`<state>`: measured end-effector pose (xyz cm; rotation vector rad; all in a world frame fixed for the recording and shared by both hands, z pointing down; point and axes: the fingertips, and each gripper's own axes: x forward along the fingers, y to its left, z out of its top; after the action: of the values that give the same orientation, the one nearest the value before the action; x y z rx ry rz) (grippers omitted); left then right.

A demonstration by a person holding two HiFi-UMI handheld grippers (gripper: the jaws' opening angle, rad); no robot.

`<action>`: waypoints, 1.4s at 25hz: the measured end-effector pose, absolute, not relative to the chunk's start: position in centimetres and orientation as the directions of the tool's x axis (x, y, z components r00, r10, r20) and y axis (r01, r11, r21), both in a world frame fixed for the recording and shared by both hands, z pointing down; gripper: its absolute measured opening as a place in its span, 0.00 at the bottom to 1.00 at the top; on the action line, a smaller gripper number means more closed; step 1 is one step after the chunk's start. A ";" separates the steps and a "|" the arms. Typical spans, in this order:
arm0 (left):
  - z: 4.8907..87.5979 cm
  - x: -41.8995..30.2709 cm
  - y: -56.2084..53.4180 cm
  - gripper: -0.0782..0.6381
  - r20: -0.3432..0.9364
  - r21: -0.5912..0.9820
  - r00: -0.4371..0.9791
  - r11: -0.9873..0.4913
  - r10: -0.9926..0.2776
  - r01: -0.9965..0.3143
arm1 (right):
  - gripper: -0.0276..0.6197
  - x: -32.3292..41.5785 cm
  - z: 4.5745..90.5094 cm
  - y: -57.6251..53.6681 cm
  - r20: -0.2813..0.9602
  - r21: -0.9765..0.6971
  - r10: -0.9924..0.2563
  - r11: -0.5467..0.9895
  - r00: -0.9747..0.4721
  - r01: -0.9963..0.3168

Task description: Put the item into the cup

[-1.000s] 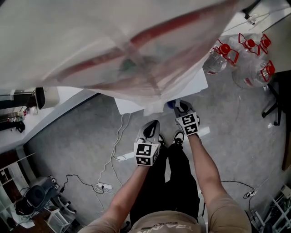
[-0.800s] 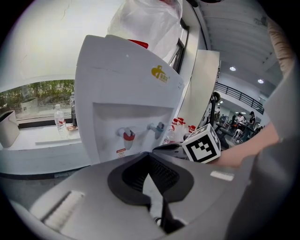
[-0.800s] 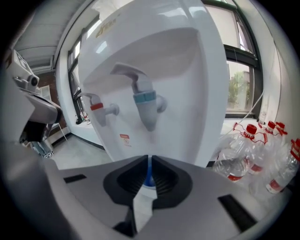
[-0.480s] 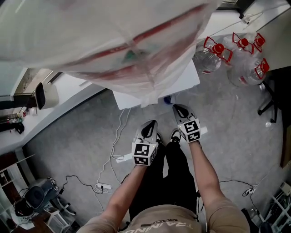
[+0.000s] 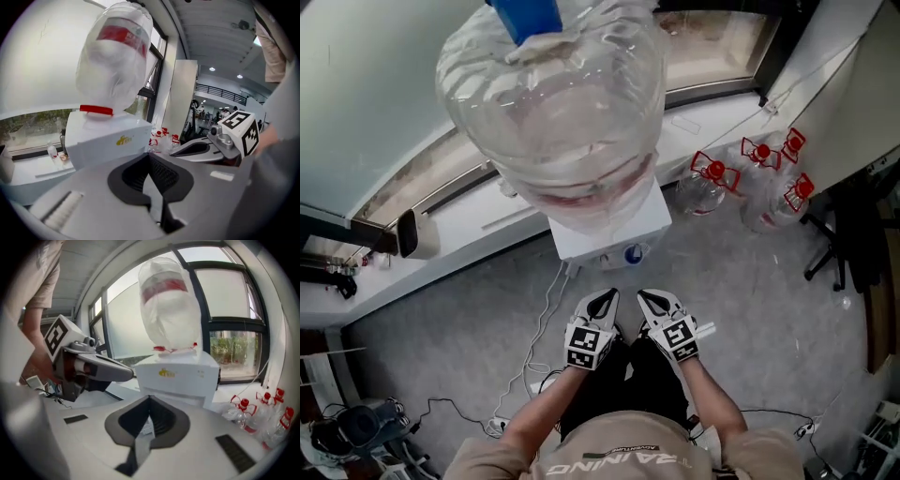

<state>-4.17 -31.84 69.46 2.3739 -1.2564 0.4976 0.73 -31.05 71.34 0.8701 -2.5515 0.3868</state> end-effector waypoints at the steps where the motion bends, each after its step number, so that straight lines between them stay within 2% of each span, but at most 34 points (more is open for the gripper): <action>1: 67.9 -4.0 -31.9 0.12 0.475 0.177 0.535 -0.519 -0.699 -0.836 | 0.06 0.6 69.8 -30.7 0.460 -0.098 -0.515 0.780 -0.723 -0.618; 11: 57.1 -4.2 -30.7 0.12 0.381 0.168 0.553 -0.533 -0.741 -0.829 | 0.06 0.6 57.3 -29.3 0.398 -0.004 -0.558 0.792 -0.728 -0.610; 17: 51.9 -4.3 -31.4 0.12 0.296 0.148 0.560 -0.543 -0.774 -0.827 | 0.06 0.2 52.9 -28.7 0.401 0.206 -0.568 0.820 -0.719 -0.533; 26: 45.8 -5.1 -32.6 0.12 0.190 0.027 0.533 -0.538 -0.825 -0.842 | 0.06 0.9 47.0 -30.0 0.236 0.200 -0.652 0.758 -0.720 -0.621; 31: 43.0 -6.7 -32.6 0.12 0.119 -0.023 0.467 -0.472 -0.876 -0.881 | 0.06 1.6 44.3 -31.1 0.157 0.090 -0.680 0.732 -0.717 -0.675; 35: 41.6 -7.8 -31.8 0.12 0.080 -0.027 0.417 -0.420 -0.905 -0.907 | 0.06 1.5 43.0 -31.1 0.140 0.108 -0.691 0.722 -0.709 -0.683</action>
<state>-7.84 -31.83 41.59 2.6277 -1.6802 0.1282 1.53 -31.09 43.03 1.1085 -2.7546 -0.0722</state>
